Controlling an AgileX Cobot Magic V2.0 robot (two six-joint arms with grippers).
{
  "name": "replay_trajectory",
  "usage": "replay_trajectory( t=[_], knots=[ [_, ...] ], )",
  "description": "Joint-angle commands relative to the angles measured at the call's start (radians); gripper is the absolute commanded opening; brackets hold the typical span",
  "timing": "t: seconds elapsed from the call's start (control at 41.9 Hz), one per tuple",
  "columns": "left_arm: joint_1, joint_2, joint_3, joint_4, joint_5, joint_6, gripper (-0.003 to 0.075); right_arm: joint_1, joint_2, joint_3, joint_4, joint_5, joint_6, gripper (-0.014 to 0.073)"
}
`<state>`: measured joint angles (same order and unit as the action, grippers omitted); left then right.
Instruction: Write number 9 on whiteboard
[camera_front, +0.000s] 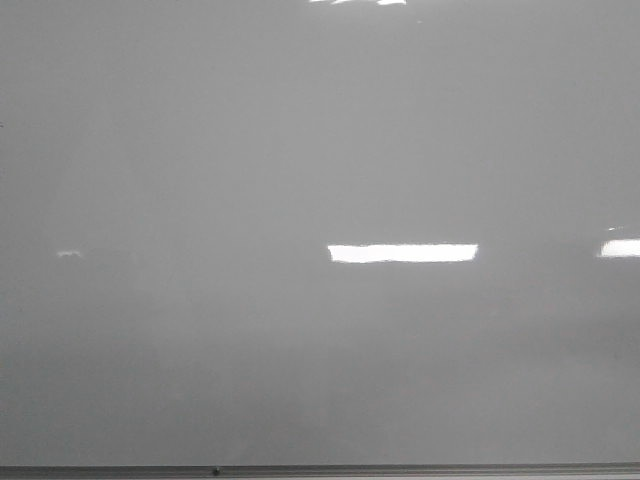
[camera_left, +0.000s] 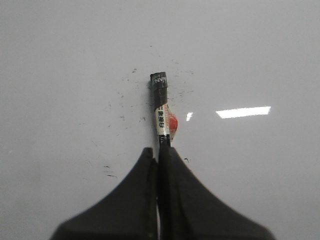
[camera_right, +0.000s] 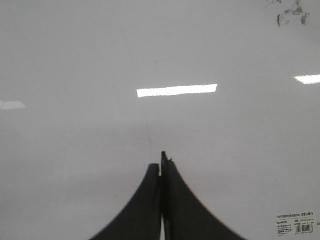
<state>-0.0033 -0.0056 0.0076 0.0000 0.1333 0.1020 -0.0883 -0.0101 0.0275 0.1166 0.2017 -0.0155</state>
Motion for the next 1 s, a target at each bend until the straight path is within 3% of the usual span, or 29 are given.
replay_trajectory(
  t=[0.0, 0.215, 0.454, 0.644, 0.788, 0.883, 0.979],
  knots=[
    [0.001, -0.018, 0.000, 0.000, -0.112, 0.000, -0.0019, -0.007, -0.018, -0.005, -0.005, -0.099, 0.000, -0.0059],
    [0.001, -0.014, -0.063, -0.143, -0.309, -0.007, -0.0019, -0.007, -0.018, -0.154, 0.000, -0.048, 0.000, -0.0059],
    [0.001, 0.172, -0.308, -0.153, -0.087, -0.007, -0.0019, -0.007, 0.121, -0.441, 0.002, 0.126, 0.000, -0.0059],
    [0.001, 0.411, -0.407, -0.149, -0.048, -0.007, -0.0019, -0.007, 0.278, -0.523, 0.002, 0.117, 0.000, -0.0059],
    [0.001, 0.466, -0.422, -0.149, -0.055, -0.005, -0.0013, -0.007, 0.296, -0.522, 0.002, 0.111, 0.000, -0.0059],
    [0.001, 0.472, -0.422, -0.149, -0.059, -0.005, 0.0064, -0.007, 0.296, -0.522, 0.002, 0.113, 0.000, -0.0059],
    [0.001, 0.472, -0.422, -0.149, -0.059, -0.005, 0.0237, -0.007, 0.296, -0.522, 0.002, 0.107, 0.000, -0.0040]
  ],
)
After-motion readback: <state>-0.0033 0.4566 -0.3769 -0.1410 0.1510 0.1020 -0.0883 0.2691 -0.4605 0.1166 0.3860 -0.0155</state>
